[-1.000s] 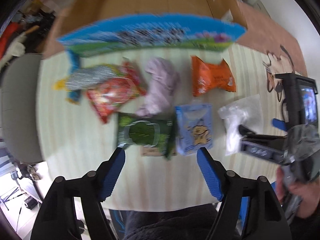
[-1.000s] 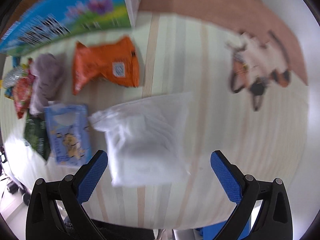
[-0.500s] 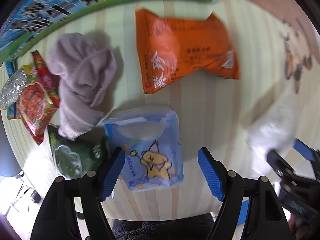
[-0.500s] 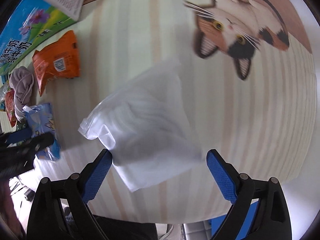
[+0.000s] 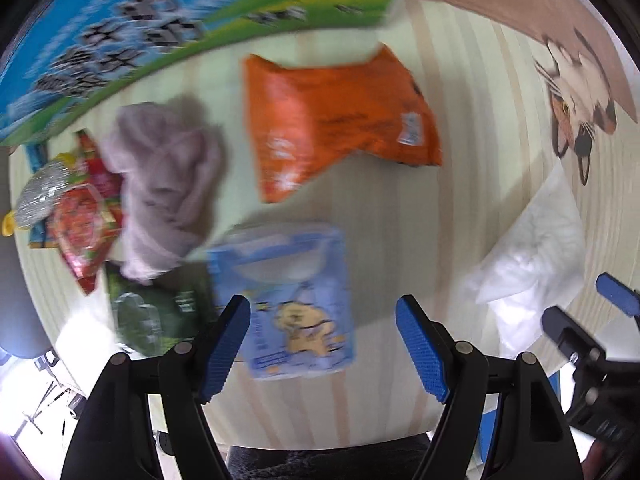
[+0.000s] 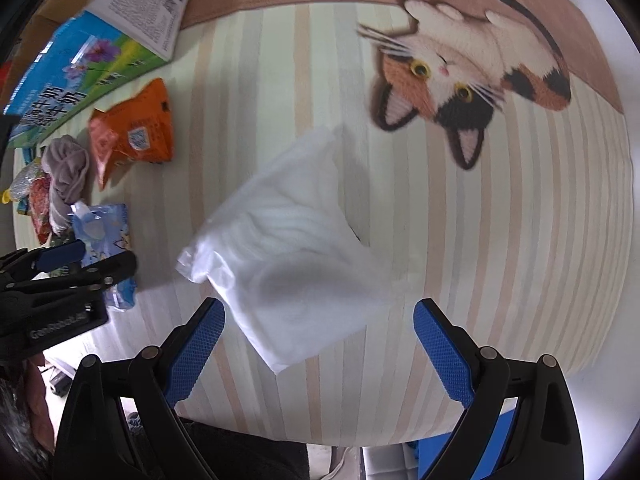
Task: Organize soft objects
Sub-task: 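Grasp the blue cartoon pack with the left gripper while the right grasps the white bag, then carry both packs into the box and open both grippers to release them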
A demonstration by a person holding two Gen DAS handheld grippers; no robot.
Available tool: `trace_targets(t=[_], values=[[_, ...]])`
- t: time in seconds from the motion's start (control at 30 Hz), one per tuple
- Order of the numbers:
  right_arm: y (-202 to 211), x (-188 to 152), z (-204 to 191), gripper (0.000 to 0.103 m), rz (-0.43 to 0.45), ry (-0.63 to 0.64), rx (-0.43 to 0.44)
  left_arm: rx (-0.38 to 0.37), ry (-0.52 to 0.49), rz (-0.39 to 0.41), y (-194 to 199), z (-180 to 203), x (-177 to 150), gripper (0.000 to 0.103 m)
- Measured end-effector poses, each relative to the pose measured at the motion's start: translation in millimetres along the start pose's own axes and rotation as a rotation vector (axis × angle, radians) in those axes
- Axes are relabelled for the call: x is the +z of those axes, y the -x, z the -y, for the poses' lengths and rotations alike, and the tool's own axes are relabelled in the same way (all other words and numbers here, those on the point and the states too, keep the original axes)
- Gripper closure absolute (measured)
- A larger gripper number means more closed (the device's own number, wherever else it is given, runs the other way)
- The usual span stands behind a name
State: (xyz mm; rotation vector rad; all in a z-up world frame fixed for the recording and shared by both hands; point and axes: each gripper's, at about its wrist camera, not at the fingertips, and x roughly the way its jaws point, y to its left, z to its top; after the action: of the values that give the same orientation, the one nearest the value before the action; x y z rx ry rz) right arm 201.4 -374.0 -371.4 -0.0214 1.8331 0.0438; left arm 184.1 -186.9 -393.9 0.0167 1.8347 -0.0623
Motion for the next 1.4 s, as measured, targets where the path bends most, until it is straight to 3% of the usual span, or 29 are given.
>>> trace_targets(t=[0.2,0.4,0.5,0.57,0.67,0.77,0.93,1.2,1.4], values=[[-7,2,-10,0.005,-0.012,0.06,0.0,-0.031,0.024,-0.127,-38,-14,-9,0.029],[-28,-2,-28,0.004,-0.047,0.124,-0.041,-0.006,0.029,-0.141,-48,-5,-14,0.029],[-45,-10,-21,0.004,-0.05,0.136,-0.061,-0.027,0.035,-0.14,-37,-23,9,0.032],[-51,-13,-18,0.004,-0.055,0.141,-0.059,-0.013,0.043,-0.136,-34,-35,12,0.057],[-61,-15,-13,0.005,-0.061,0.138,-0.059,-0.038,0.068,-0.127,-26,-51,11,0.078],[-68,-8,-11,0.014,-0.054,0.146,-0.062,-0.059,0.081,-0.106,-15,-61,7,0.087],[-58,-20,-16,0.028,-0.056,0.069,-0.017,-0.053,0.062,-0.057,12,-69,-10,0.089],[-37,-48,8,0.03,-0.029,-0.148,0.163,-0.068,0.052,0.01,86,-75,-21,0.089],[21,-43,-9,0.03,0.066,-0.16,0.241,-0.157,0.072,0.115,166,-93,-17,0.089]])
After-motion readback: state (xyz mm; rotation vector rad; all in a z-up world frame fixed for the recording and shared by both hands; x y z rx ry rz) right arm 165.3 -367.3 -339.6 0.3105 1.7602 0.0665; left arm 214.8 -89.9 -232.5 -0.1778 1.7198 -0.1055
